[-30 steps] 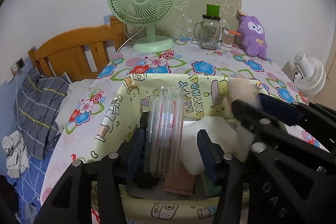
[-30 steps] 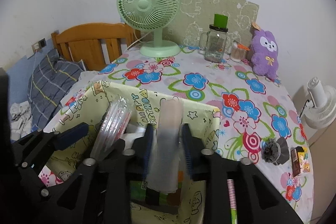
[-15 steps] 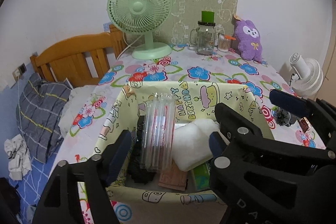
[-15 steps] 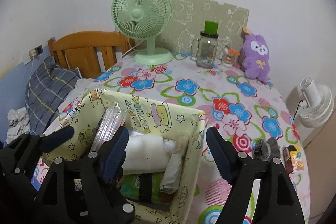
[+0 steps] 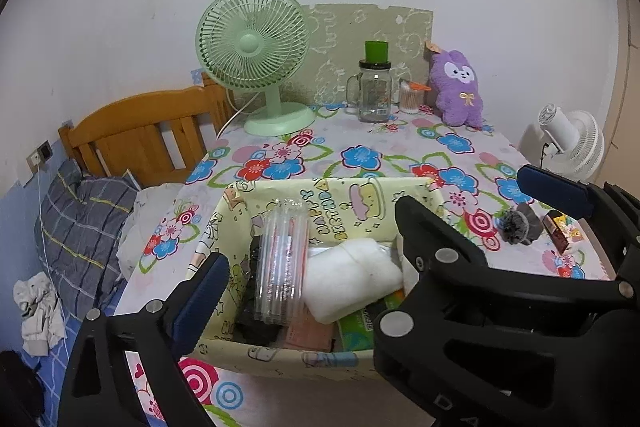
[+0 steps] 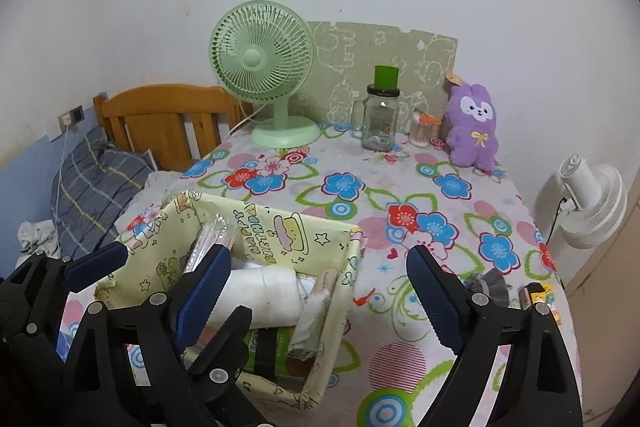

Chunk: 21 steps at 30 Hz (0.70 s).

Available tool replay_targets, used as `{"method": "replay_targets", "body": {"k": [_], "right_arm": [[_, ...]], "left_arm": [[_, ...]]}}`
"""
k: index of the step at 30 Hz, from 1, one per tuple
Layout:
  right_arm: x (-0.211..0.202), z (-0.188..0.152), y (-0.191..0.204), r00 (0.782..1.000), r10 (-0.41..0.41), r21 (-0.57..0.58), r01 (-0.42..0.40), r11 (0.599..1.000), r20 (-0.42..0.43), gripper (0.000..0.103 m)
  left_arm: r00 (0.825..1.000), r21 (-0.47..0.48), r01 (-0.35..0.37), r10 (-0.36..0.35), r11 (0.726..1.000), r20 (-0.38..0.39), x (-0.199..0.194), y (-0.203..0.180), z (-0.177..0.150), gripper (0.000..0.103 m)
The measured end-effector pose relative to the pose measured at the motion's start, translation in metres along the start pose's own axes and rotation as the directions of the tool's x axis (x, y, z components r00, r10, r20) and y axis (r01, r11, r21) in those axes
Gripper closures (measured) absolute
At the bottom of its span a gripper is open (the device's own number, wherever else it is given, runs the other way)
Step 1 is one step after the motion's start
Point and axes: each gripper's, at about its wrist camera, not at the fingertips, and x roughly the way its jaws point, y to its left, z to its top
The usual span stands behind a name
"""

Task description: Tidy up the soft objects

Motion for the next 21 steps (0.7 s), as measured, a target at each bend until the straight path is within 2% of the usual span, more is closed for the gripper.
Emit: {"method": "replay_targets", "body": {"k": [6,16,21], "right_arm": [[-0.014,-0.001,-0.008,1.000,-0.001,0.001,0.001,1.000,0.026,0.009],[-0.032,-0.005,-0.028,0.999,0.019,0.029,-0.020,0.999,0.038,0.008],[-0.041,-0.008,-0.038,0.998,0.001,0.038,-0.004,0.999,0.056,0.006]], "left_arm": [[1.000,0.011,0.006,-0.006,1.000,0.017,-0.013,-0.010,0.000,0.000],[0.999,0.002,0.015,-0.015,1.000,0.050,-0.027,-0.029,0.000,0.000],[0.997,0.008,0.024,-0.025,1.000,0.070,-0.034,-0.041,-0.001,0.000]]}}
